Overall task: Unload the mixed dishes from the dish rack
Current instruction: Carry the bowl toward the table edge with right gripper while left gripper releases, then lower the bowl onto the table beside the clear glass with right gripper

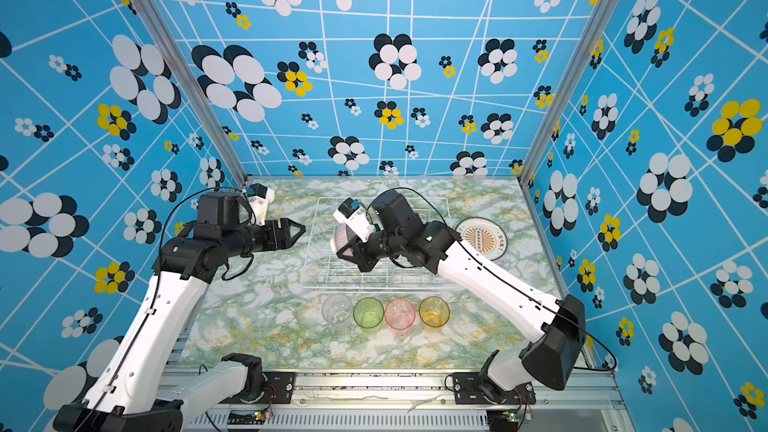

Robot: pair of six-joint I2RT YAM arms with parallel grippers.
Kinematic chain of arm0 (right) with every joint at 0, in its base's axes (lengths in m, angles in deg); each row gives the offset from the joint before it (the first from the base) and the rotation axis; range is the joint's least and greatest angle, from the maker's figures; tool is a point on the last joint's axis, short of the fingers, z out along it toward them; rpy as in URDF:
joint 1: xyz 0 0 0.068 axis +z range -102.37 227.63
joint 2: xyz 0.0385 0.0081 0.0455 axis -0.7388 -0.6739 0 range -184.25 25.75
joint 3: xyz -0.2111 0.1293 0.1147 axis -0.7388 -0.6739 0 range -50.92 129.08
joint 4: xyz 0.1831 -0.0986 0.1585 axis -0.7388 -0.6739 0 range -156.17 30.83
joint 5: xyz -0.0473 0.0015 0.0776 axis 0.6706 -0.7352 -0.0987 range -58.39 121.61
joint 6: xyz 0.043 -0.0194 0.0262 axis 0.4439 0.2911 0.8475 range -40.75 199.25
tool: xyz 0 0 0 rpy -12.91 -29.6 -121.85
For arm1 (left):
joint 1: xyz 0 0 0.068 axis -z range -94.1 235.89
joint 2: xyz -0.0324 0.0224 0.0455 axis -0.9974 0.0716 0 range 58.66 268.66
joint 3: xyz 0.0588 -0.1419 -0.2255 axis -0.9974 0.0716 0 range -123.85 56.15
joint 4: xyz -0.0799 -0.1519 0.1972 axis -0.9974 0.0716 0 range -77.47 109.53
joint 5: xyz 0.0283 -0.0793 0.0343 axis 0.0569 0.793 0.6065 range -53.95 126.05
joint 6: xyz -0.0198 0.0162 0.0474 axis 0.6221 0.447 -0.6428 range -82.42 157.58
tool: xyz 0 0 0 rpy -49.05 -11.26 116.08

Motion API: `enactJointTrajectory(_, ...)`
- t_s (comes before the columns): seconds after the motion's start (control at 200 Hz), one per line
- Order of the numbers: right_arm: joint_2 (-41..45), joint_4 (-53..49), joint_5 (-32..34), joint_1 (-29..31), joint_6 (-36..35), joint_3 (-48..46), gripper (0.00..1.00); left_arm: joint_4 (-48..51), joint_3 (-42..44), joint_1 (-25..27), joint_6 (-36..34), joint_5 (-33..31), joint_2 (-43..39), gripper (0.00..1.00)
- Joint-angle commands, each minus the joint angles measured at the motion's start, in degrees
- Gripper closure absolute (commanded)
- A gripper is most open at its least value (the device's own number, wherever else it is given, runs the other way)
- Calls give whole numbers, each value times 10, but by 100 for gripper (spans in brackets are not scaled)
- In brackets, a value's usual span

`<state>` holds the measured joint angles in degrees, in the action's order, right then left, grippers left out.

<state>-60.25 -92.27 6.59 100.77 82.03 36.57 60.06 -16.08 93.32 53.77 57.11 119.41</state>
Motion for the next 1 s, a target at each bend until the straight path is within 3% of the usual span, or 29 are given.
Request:
enactJointTrajectory(0.0, -33, -118, 60, 68, -106, 83, 100, 54, 9, -18, -27, -15, -30, 19)
enactJointTrajectory(0.2, -148, -234, 115, 191, -169, 220, 100, 74, 18, -34, -34, -79, -99, 18)
enactJointTrajectory(0.395, -272, -306, 217, 270, -203, 328, 100, 103, -2, -56, -33, -170, -148, 17)
enactJointTrajectory(0.64, -403, -356, 323, 302, -223, 421, 100, 128, -25, -76, -42, -166, -172, 8)
enactJointTrajectory(0.995, -508, -367, 429, 301, -258, 460, 100, 125, -26, -82, -48, -143, -175, 7)
